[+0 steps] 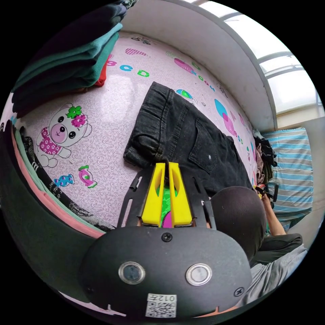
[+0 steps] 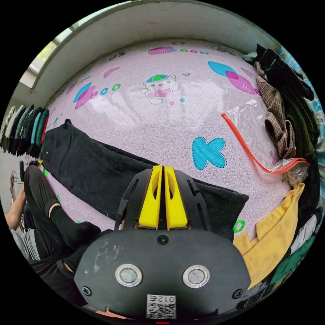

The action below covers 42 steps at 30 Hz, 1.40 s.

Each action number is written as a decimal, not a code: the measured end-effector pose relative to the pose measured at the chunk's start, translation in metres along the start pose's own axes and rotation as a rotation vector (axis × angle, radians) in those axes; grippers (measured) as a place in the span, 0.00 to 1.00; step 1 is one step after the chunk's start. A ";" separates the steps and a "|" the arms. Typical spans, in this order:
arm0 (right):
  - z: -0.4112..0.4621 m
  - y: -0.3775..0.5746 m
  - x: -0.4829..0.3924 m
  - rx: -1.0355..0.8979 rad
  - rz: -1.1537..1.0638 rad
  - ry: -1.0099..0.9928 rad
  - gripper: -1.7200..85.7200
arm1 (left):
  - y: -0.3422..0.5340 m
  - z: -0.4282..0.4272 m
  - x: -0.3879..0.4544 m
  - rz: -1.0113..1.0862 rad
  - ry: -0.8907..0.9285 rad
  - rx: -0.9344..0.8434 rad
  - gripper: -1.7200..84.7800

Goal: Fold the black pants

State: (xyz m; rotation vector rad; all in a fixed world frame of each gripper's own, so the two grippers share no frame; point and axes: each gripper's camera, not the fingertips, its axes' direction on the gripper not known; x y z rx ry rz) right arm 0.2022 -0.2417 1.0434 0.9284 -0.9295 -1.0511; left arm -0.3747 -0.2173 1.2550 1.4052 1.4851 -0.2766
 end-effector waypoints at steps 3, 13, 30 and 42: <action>-0.006 0.018 -0.011 0.054 -0.040 -0.076 0.01 | 0.007 -0.009 0.011 0.049 -0.016 0.044 0.03; 0.018 0.065 -0.034 -0.006 -0.111 -0.151 0.01 | 0.019 -0.021 0.028 0.099 -0.021 0.095 0.03; 0.013 0.145 -0.063 0.020 -0.227 -0.145 0.02 | 0.022 0.004 0.034 0.137 -0.166 0.006 0.03; 0.032 0.267 -0.255 0.047 -0.924 0.111 0.08 | 0.010 0.013 0.009 0.072 -0.100 0.010 0.03</action>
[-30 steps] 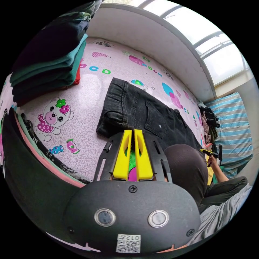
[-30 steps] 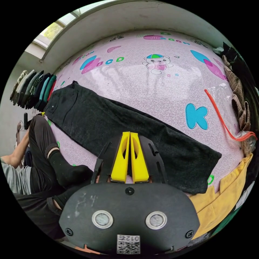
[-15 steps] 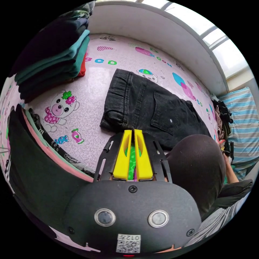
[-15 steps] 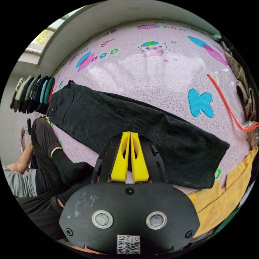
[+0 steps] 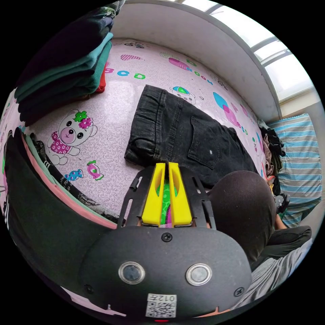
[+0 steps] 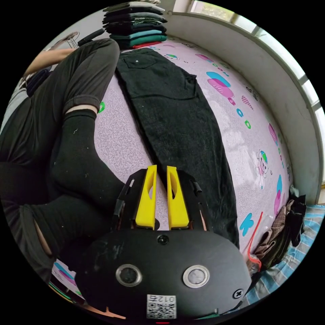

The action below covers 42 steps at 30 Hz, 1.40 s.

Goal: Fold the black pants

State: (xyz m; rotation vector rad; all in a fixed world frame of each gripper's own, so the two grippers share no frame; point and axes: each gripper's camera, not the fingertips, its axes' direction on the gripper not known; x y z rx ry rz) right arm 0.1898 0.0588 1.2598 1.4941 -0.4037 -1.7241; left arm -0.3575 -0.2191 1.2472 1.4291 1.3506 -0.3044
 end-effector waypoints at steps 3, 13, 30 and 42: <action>0.007 -0.002 -0.013 -0.034 -0.034 0.018 0.06 | -0.004 0.000 -0.003 0.011 -0.001 0.002 0.03; -0.015 0.018 -0.006 0.020 0.072 -0.064 0.01 | -0.009 -0.024 -0.011 0.041 0.068 0.115 0.03; 0.016 0.042 0.041 -0.013 0.260 -0.236 0.02 | -0.011 0.047 -0.049 -0.031 0.085 0.081 0.03; 0.016 0.055 0.150 0.026 0.515 -0.194 0.01 | -0.074 0.092 0.000 0.146 -0.047 0.130 0.03</action>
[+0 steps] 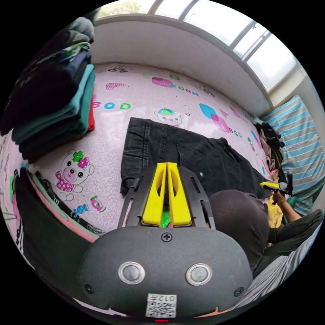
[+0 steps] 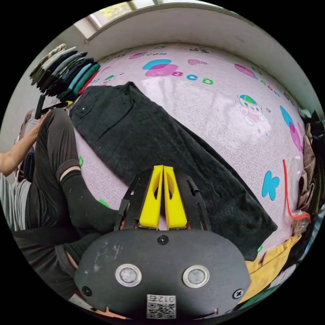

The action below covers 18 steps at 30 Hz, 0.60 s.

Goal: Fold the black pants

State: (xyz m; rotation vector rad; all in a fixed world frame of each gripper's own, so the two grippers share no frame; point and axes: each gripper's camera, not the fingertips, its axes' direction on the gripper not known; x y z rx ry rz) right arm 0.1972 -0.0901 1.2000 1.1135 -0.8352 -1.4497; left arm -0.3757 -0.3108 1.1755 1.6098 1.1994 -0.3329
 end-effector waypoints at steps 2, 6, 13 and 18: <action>0.010 -0.003 0.019 -0.017 0.062 0.000 0.01 | -0.013 0.028 0.008 0.028 -0.028 -0.047 0.03; 0.022 -0.006 0.042 -0.044 0.137 0.021 0.01 | -0.029 0.086 0.017 0.063 -0.183 -0.171 0.03; 0.024 -0.009 0.075 -0.007 0.200 -0.022 0.01 | -0.036 0.140 0.017 0.073 -0.206 -0.173 0.03; 0.024 -0.002 0.093 0.017 0.258 -0.095 0.01 | -0.045 0.144 0.021 0.011 -0.236 -0.102 0.03</action>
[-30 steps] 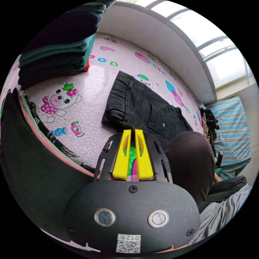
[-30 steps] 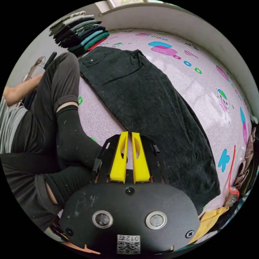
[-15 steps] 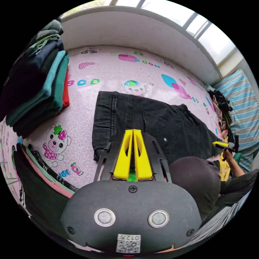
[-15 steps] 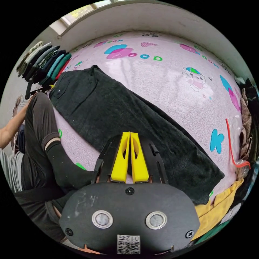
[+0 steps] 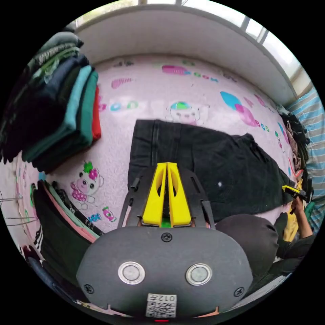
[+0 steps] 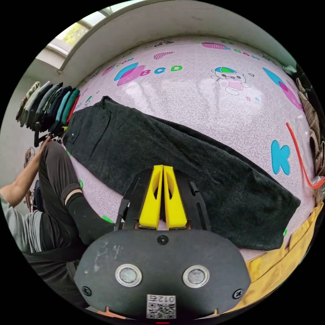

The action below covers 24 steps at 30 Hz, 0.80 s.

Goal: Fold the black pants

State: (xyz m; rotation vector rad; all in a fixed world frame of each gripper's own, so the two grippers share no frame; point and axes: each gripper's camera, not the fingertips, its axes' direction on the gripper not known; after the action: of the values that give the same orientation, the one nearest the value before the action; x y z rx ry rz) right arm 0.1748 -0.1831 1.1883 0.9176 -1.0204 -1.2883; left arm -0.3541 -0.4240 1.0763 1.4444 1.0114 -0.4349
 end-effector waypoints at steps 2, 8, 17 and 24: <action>0.000 0.000 0.004 0.002 0.010 -0.010 0.01 | -0.010 -0.014 0.021 0.080 0.014 0.114 0.03; 0.004 -0.005 -0.001 -0.016 -0.030 0.026 0.01 | -0.081 0.030 0.146 0.542 0.221 0.028 0.05; 0.008 0.003 -0.013 0.019 -0.069 0.057 0.01 | -0.142 0.155 0.250 0.737 0.216 -0.125 0.07; 0.012 0.000 -0.019 -0.009 -0.078 0.039 0.01 | -0.172 0.223 0.256 0.723 0.222 -0.196 0.03</action>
State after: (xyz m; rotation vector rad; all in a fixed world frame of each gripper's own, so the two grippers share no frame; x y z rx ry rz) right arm 0.1634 -0.1642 1.1907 0.9802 -0.9559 -1.3338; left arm -0.2823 -0.5759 0.7351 1.5825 0.6131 0.3454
